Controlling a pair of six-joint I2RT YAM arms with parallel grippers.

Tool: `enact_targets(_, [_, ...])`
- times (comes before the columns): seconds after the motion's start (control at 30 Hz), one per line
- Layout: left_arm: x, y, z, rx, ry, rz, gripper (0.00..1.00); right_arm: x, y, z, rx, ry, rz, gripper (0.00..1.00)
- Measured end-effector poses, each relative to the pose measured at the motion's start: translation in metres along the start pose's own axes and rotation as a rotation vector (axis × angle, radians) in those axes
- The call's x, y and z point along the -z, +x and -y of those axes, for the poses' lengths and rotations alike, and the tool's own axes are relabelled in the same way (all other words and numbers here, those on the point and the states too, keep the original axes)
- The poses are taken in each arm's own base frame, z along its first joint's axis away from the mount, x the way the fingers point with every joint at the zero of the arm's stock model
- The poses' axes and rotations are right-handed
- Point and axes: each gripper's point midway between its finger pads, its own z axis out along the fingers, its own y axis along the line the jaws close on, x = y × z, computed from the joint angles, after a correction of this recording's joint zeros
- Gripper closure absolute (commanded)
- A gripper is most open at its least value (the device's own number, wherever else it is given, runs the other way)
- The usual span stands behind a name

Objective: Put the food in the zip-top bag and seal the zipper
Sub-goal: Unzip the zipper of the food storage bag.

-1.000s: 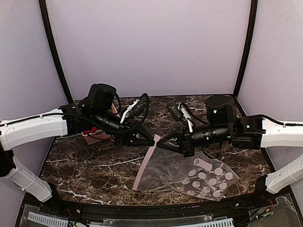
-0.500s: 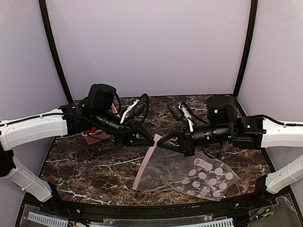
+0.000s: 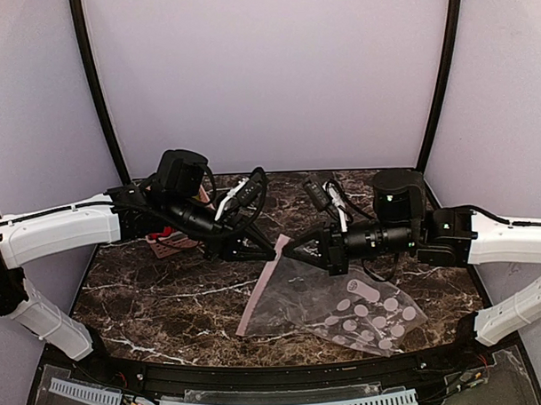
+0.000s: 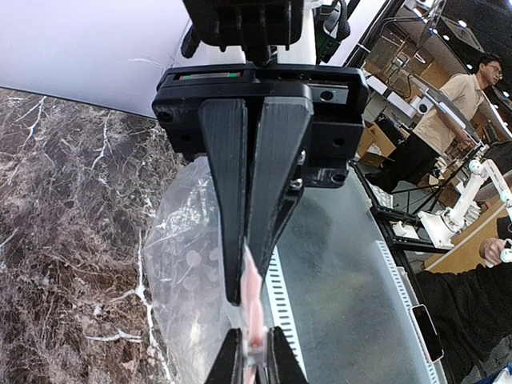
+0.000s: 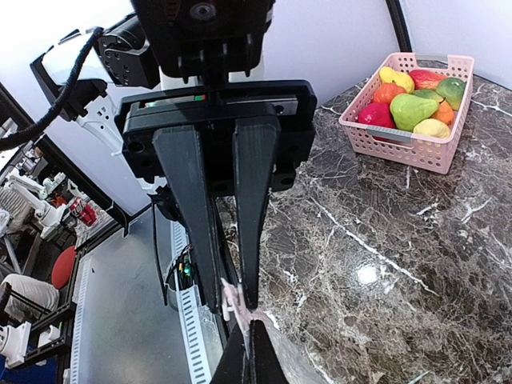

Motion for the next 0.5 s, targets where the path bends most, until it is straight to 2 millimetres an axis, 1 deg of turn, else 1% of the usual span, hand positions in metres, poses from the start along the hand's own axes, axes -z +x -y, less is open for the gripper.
enact_targets(0.17, [0.000, 0.001, -0.002, 0.001, -0.009, -0.002, 0.99, 0.000, -0.001, 0.003, -0.002, 0.016, 0.008, 1.00])
enact_targets(0.5, [0.000, 0.002, -0.009, 0.010, -0.038, -0.005, 0.99, 0.002, -0.007, 0.016, -0.021, 0.092, 0.045, 1.00])
